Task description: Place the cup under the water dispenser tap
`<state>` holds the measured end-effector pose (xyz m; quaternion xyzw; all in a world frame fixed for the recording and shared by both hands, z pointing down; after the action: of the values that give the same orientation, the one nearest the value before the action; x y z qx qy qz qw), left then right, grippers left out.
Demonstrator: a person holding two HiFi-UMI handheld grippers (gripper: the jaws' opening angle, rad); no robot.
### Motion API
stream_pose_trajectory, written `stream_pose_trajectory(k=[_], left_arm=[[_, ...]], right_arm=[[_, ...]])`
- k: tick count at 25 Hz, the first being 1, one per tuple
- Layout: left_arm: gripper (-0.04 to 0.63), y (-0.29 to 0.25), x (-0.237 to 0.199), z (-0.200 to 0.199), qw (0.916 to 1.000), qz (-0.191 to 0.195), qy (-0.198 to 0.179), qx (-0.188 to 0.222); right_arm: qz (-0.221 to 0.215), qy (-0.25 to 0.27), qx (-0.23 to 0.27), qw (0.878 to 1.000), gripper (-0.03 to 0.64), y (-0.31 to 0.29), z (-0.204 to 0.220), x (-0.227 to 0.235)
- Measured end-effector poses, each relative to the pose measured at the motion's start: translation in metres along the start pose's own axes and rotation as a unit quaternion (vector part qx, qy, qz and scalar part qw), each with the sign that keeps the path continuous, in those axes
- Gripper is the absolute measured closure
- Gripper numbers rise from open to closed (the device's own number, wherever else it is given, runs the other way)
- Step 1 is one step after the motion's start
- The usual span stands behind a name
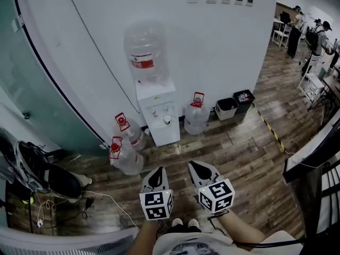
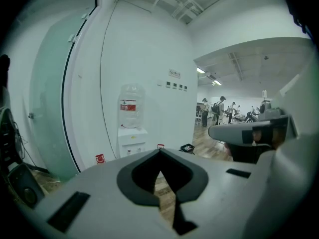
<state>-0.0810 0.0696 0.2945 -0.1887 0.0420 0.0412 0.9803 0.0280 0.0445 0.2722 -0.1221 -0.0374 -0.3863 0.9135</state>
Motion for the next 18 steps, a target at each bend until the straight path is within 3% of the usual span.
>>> stream_pose_trajectory(k=[18], left_arm=[[0.545, 0.026, -0.009, 0.005, 0.9998, 0.006, -0.014, 0.010]], right_arm=[[0.012, 0.007, 0.014, 1.000, 0.597, 0.011, -0.001, -0.022]])
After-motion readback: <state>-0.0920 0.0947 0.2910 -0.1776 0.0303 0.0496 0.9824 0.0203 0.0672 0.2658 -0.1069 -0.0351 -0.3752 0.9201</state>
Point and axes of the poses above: the fingertips, and each gripper's own axes: y backward along the fingers, x to its right, z out of its underside, the point moved 1 cm from there along y, backward along the fingers, and after that the axes turned 2 degrees about y, right-handed, at the moved point
